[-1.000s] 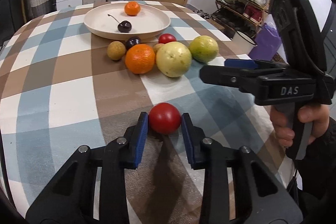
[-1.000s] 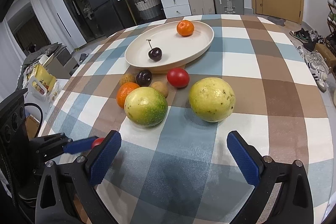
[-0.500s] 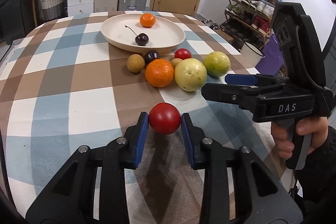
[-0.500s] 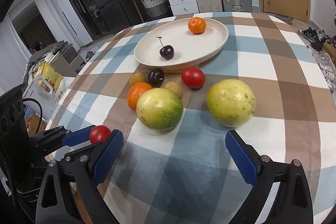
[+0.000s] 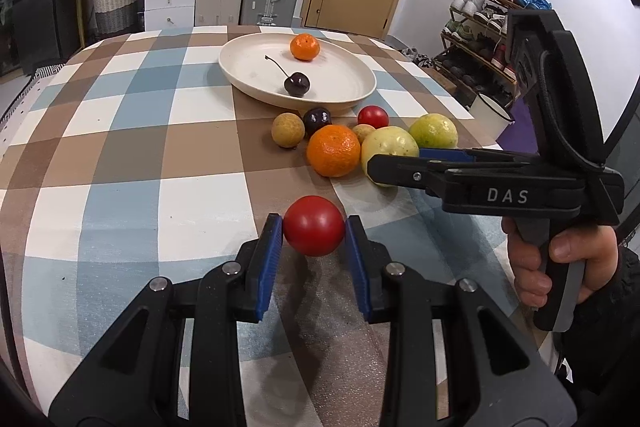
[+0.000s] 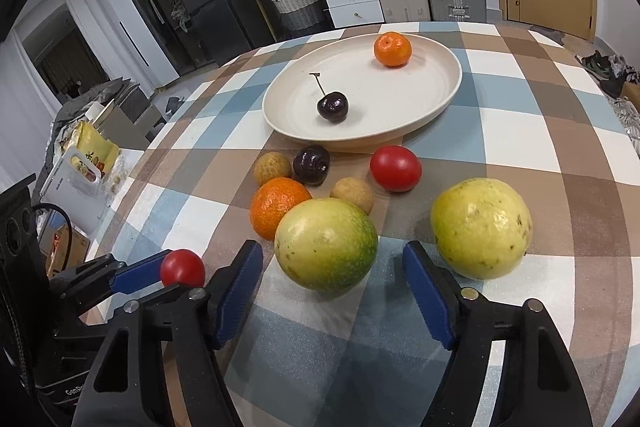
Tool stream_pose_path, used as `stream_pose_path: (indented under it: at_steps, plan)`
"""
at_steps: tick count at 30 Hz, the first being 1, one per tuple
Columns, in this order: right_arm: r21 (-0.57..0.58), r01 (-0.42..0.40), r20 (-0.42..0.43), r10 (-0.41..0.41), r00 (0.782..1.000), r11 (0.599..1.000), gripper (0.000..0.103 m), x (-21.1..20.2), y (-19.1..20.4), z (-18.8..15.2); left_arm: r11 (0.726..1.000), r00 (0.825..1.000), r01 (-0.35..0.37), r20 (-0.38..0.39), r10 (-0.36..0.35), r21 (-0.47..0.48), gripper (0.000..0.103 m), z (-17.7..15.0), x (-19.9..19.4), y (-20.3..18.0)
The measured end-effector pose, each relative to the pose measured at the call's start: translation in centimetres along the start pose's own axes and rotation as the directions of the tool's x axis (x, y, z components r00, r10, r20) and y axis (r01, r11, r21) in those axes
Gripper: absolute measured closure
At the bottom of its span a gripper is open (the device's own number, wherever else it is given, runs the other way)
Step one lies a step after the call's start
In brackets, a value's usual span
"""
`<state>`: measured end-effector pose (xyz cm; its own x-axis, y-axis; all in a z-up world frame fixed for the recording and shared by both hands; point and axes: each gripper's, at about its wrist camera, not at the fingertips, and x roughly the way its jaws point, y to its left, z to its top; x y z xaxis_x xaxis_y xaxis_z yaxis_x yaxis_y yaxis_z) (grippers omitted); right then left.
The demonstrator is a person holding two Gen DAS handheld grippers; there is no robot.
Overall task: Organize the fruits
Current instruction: 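Grasp the red tomato with the left tool while the right tool grasps the green-yellow fruit, then carry the tomato and green-yellow fruit onto the plate and release both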
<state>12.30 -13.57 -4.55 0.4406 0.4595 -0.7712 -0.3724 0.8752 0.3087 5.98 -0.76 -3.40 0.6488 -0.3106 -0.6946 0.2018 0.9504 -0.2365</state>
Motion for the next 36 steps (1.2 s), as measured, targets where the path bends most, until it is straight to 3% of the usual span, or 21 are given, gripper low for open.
stream_pose_path:
  at_steps: [1, 3, 4, 23, 36]
  plan:
    - [-0.002, 0.001, 0.000, -0.001, 1.000, 1.000, 0.035, 0.1, 0.0, 0.0, 1.000, 1.000, -0.001, 0.001, 0.001, -0.004, 0.074, 0.0, 0.0, 0.1]
    - [-0.003, 0.000, 0.005, 0.000, 1.000, 1.000, 0.049, 0.1, 0.1, 0.0, 1.000, 1.000, -0.004, 0.004, 0.004, -0.010, 0.074, 0.0, -0.1, 0.2]
    - [-0.003, -0.009, 0.004, 0.009, 1.000, 1.000, 0.049, 0.1, 0.1, 0.0, 1.000, 1.000, -0.007, 0.005, 0.007, -0.012, 0.074, 0.0, -0.1, 0.2]
    - [-0.043, -0.037, 0.090, 0.041, 0.995, 0.998, 0.050, -3.5, -0.1, -0.5, 1.000, 0.999, -0.027, 0.029, 0.027, -0.013, 0.074, 1.2, 0.4, -0.1]
    - [-0.029, -0.054, 0.150, 0.058, 0.987, 0.998, 0.050, -6.1, -0.4, 1.3, 0.998, 0.993, -0.059, 0.104, 0.057, 0.019, 0.074, 5.3, -0.1, -0.7]
